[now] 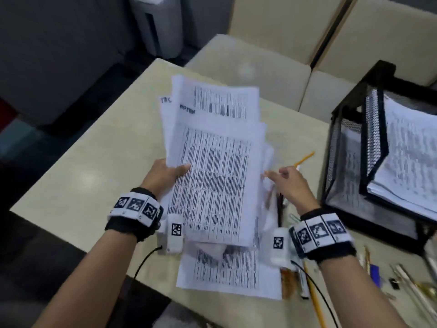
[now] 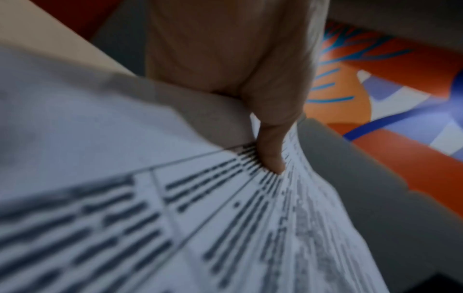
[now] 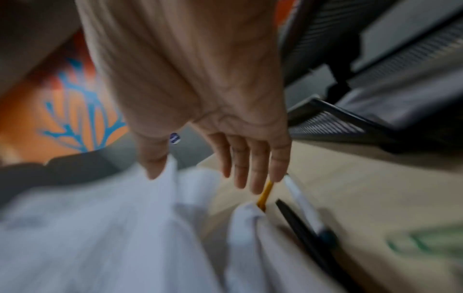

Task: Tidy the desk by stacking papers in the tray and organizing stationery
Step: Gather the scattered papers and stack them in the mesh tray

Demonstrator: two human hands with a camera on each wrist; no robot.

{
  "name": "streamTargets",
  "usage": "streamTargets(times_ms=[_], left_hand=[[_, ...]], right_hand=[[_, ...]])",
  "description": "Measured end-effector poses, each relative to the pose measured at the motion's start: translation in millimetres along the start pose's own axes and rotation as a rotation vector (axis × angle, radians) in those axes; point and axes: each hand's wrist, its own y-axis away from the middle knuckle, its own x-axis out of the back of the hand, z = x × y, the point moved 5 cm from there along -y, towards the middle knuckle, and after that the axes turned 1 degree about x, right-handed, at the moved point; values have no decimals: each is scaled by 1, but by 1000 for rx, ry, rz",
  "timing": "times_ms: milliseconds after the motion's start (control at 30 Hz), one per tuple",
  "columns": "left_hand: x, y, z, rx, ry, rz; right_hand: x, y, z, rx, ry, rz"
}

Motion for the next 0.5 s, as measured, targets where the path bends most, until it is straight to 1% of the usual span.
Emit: streamTargets(times_ms=[67,100,167,267,300,400,433,467,500], left_hand=[[-19,8,-33,125,-41,-39],[-27,14,-43,158,-55,-41],[-40,22,-54,180,-79,-14],[-55,34,-53,152,-74,4],[-62,38,-51,143,-87,-22],[-84,50,-46,127,-138,-173],[-88,52,-44,106,-139,-198],[-90,55,-38,57,-143,-191],[-90,57,-30,-20,-156,-167]], right_hand=[[-6,9,11,-32,89,-29],[-12,12,18,-53,134,-51],[-24,19,29,-74,156,-74],[-33,25,36,-114,90,-44],[-34,26,38,-131,58,-32],[-34,30,47,-203,4,-37],[-33,31,50,-214,-10,-31],[-32,30,53,-222,-25,-22],[-29,31,55,-226,-47,-9]])
